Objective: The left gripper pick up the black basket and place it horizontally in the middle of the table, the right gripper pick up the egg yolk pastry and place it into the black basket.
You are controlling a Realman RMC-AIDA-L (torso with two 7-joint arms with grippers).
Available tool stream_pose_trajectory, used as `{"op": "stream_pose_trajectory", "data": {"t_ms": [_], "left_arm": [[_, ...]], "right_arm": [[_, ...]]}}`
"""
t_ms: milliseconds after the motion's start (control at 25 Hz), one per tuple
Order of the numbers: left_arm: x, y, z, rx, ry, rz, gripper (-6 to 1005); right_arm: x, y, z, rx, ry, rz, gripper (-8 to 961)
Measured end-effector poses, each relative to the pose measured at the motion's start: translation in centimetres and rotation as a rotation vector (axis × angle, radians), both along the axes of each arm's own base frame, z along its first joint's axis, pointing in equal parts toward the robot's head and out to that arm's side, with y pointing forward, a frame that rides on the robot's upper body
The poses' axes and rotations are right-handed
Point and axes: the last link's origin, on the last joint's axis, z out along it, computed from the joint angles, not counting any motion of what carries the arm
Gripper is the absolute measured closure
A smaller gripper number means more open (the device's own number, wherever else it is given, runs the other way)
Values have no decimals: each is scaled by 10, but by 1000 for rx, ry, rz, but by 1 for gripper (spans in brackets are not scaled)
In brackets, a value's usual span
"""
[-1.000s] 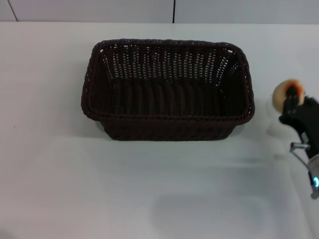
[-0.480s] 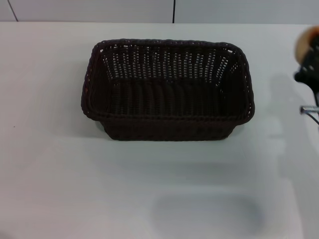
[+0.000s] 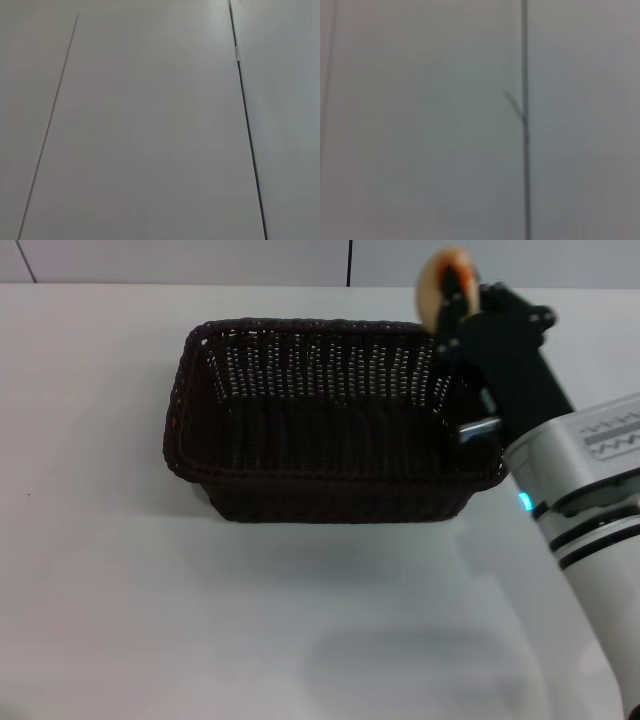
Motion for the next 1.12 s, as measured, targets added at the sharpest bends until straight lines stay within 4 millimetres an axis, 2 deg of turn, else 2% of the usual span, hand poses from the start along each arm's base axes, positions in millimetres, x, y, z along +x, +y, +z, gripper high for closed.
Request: {"op": "stream_pose_trajectory", "data": {"t_ms": [280, 600, 720, 800, 840, 880, 920, 1120], "left_arm": [[-1, -1, 1, 5, -2, 2, 592], [0, -1, 0, 4, -9, -4, 592], [0, -2, 0, 2, -10, -7, 592], [0, -3, -1, -2, -12, -9, 592], [-1, -3, -1, -3, -14, -10, 592], [-1, -4, -2, -5, -18, -9, 592], [-2, -4, -2, -7, -21, -9, 592], [-5, -6, -5, -22, -44, -10, 592]], "right_arm": [[-8, -2, -14, -111, 36, -3, 845], [-2, -3, -11, -102, 51, -24, 614], [6, -3, 1, -39, 41, -55, 518], [18, -4, 22, 78, 38, -102, 518], [18, -4, 22, 78, 38, -102, 518], [29, -8, 38, 157, 54, -137, 518], [29, -8, 38, 157, 54, -137, 518], [63, -27, 79, 390, 84, -237, 517]]}}
